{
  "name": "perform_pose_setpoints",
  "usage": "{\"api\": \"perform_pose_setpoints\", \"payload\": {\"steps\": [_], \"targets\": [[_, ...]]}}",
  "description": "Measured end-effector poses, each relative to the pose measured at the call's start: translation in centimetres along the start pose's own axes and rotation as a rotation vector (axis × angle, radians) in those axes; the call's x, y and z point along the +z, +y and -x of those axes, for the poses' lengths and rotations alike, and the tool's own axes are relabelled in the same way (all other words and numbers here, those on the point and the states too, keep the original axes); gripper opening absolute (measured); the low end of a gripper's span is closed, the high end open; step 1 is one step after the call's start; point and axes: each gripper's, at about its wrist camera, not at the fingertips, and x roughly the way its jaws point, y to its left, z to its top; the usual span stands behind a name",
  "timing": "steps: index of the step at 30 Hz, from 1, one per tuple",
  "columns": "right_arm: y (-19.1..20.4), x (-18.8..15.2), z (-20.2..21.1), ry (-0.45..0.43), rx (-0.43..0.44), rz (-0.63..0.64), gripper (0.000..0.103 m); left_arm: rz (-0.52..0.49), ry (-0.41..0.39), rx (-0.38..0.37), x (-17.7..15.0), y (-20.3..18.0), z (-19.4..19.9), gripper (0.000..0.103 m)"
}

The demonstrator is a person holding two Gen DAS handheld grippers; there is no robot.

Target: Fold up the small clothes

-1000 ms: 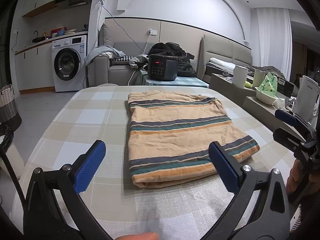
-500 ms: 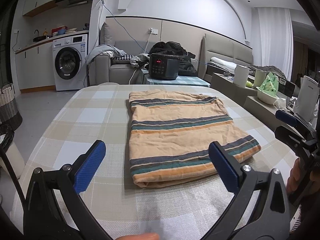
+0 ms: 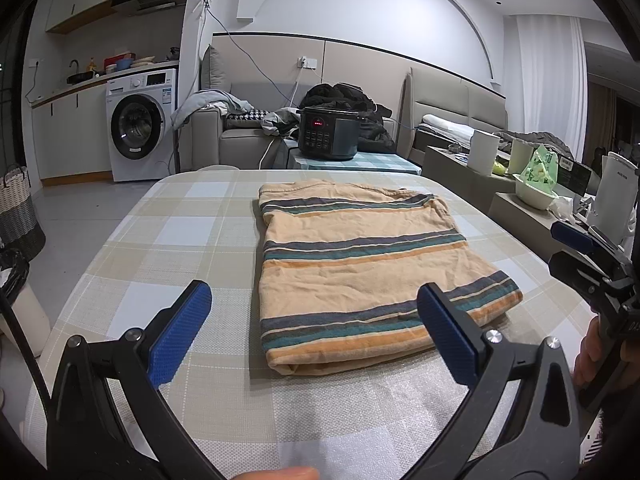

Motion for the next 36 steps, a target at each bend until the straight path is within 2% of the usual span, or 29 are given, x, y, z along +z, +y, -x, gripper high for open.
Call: {"api": "perform_pose_setpoints", "payload": {"steps": [36], "targets": [[0.04, 0.09, -0.07, -0.001, 0.001, 0.001, 0.103, 0.000, 0.001, 0.009, 0.00, -0.14, -0.14, 0.102]]}}
